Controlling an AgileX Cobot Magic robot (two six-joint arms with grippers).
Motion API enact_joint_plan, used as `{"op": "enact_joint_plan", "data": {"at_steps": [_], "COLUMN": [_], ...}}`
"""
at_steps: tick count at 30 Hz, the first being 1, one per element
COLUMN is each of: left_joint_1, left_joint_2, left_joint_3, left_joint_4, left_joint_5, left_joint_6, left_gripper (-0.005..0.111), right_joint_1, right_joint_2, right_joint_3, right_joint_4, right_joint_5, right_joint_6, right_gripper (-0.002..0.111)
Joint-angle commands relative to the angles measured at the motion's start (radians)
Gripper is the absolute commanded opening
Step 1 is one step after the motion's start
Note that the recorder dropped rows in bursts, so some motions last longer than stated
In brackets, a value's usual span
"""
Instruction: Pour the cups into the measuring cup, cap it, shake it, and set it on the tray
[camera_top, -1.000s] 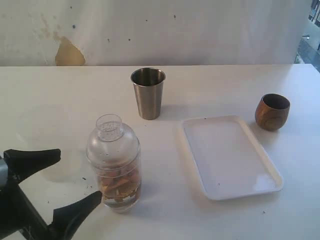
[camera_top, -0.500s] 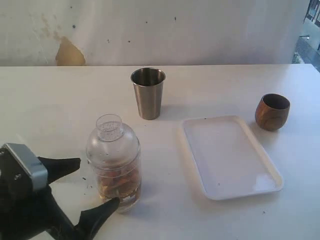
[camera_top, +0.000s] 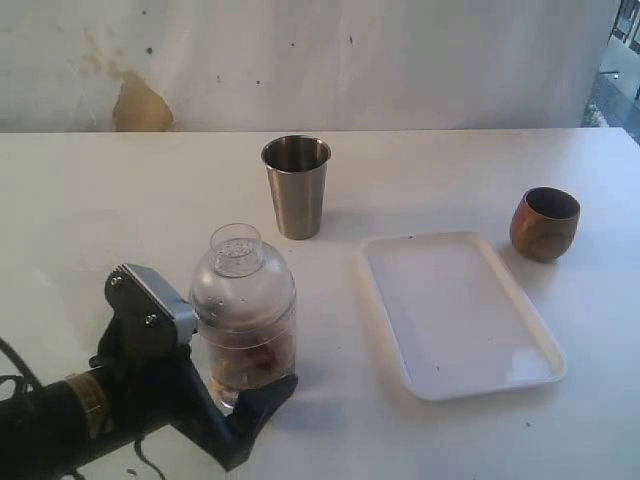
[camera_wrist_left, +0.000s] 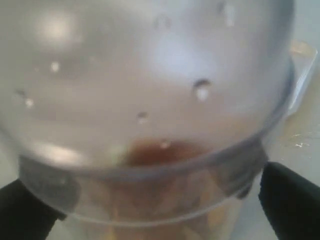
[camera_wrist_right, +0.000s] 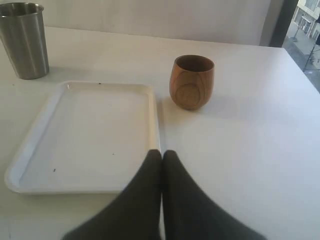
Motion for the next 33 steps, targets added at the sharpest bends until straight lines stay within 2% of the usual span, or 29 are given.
{"op": "enact_joint_plan", "data": {"at_steps": [1, 14, 17, 19, 21, 25, 27, 28, 33], "left_joint_1": [-0.004, -0.004, -0.004, -0.004, -0.004, -0.004, -0.004, -0.004, -0.004], "left_joint_2": [0.065, 0.104, 0.104, 0.104, 0.104, 0.104, 0.104, 0.101, 0.018], "left_joint_3": [-0.052, -0.096, -0.096, -0.096, -0.096, -0.1, -0.1, -0.1, -0.1], "left_joint_4": [-0.007, -0.007, -0.009, -0.013, -0.028, 0.009, 0.045, 0.055, 0.036], "left_joint_5": [-0.019, -0.053, -0.058, -0.074, -0.078, -0.073, -0.076, -0.085, -0.099], "left_joint_6": [0.0, 0.0, -0.011, -0.026, -0.028, -0.026, -0.026, -0.026, -0.073], "left_gripper": [0.105, 0.105, 0.101, 0.092, 0.075, 0.032, 0.006, 0.0, 0.0], "right_joint_1": [-0.004, -0.004, -0.004, -0.004, -0.004, -0.004, -0.004, -0.004, -0.004], "right_joint_2": [-0.006, -0.006, -0.006, -0.006, -0.006, -0.006, -0.006, -0.006, -0.006], "right_joint_3": [0.003, 0.003, 0.003, 0.003, 0.003, 0.003, 0.003, 0.003, 0.003], "right_joint_4": [0.0, 0.0, 0.0, 0.0, 0.0, 0.0, 0.0, 0.0, 0.0], "right_joint_5": [-0.008, -0.008, -0.008, -0.008, -0.008, -0.008, -0.008, -0.008, -0.008], "right_joint_6": [0.004, 0.004, 0.004, 0.004, 0.004, 0.004, 0.004, 0.004, 0.004], "right_gripper": [0.0, 0.0, 0.0, 0.0, 0.0, 0.0, 0.0, 0.0, 0.0]}}
